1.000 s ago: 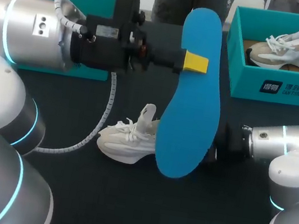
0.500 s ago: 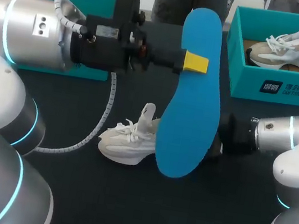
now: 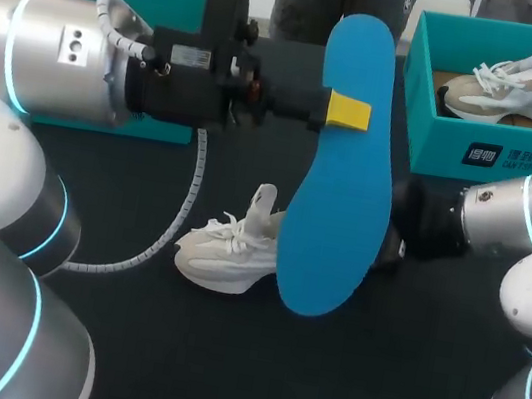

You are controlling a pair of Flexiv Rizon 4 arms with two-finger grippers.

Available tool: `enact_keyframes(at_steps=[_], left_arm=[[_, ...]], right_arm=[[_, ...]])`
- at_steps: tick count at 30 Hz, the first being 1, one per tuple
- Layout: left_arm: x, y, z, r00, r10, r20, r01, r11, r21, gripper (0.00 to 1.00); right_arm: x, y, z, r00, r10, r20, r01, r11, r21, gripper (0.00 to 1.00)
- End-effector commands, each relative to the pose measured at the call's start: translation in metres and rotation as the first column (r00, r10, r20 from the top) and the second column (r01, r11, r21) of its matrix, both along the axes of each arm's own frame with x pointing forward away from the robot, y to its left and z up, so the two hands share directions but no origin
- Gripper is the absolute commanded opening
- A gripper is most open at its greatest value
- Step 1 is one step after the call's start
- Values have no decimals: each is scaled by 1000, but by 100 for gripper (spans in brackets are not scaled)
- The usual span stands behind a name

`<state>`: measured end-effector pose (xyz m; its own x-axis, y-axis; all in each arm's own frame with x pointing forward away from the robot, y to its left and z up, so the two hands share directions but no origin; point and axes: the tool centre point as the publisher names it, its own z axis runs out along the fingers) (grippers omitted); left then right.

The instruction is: Take the shoe out of the shoebox, open the shoe tongue, remove and reinsert the insole, then place the shoe into the shoebox

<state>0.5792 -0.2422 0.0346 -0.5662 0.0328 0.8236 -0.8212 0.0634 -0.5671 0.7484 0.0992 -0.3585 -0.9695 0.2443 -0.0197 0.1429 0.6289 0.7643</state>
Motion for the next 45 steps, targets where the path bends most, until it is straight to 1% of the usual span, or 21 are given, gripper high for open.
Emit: enact_keyframes(at_steps=[1,11,12,14,17,18,19,21,22,24,26,27,30,32,38,42,45], left_arm=[[-3,0,0,1000,4,0,-4,1000,-1,0],[-3,0,0,1000,4,0,-4,1000,-1,0],[-3,0,0,1000,4,0,-4,1000,-1,0],[-3,0,0,1000,4,0,-4,1000,-1,0],[-3,0,0,1000,4,0,-4,1000,-1,0],[-3,0,0,1000,4,0,-4,1000,-1,0],[-3,0,0,1000,4,0,-4,1000,-1,0],[-3,0,0,1000,4,0,-4,1000,-1,0],[-3,0,0,1000,4,0,-4,1000,-1,0],[-3,0,0,1000,4,0,-4,1000,-1,0],[-3,0,0,1000,4,0,-4,1000,-1,0],[-3,0,0,1000,4,0,-4,1000,-1,0],[-3,0,0,1000,4,0,-4,1000,-1,0],[-3,0,0,1000,4,0,-4,1000,-1,0],[-3,0,0,1000,4,0,-4,1000,-1,0],[-3,0,0,1000,4,0,-4,1000,-1,0],[-3,0,0,1000,4,0,-4,1000,-1,0]], right_arm=[[-7,-3,12,996,-55,-74,23,927,-375,100],[-7,-3,12,996,-55,-74,23,927,-375,100],[-6,-6,18,996,-63,-56,37,925,-379,100],[-3,-9,30,998,-27,-54,1,902,-431,100],[-1,-11,46,998,17,-54,-40,876,-481,100],[-1,-12,51,998,23,-61,-50,867,-495,100],[-2,-11,55,994,60,-87,-97,845,-526,100],[-3,-10,60,992,72,-101,-115,833,-541,100],[-4,-10,62,989,87,-123,-141,826,-545,100],[-3,-10,63,985,100,-143,-164,811,-561,100],[-2,-10,63,984,109,-141,-170,809,-563,100],[-1,-10,63,982,111,-153,-180,792,-583,100],[0,-10,64,981,115,-159,-188,779,-598,100],[-1,-9,69,982,122,-144,-184,789,-586,100],[1,-3,72,984,128,-124,-178,752,-634,100],[3,4,69,982,144,-120,-187,720,-668,100],[4,7,63,982,153,-112,-189,728,-660,100]])
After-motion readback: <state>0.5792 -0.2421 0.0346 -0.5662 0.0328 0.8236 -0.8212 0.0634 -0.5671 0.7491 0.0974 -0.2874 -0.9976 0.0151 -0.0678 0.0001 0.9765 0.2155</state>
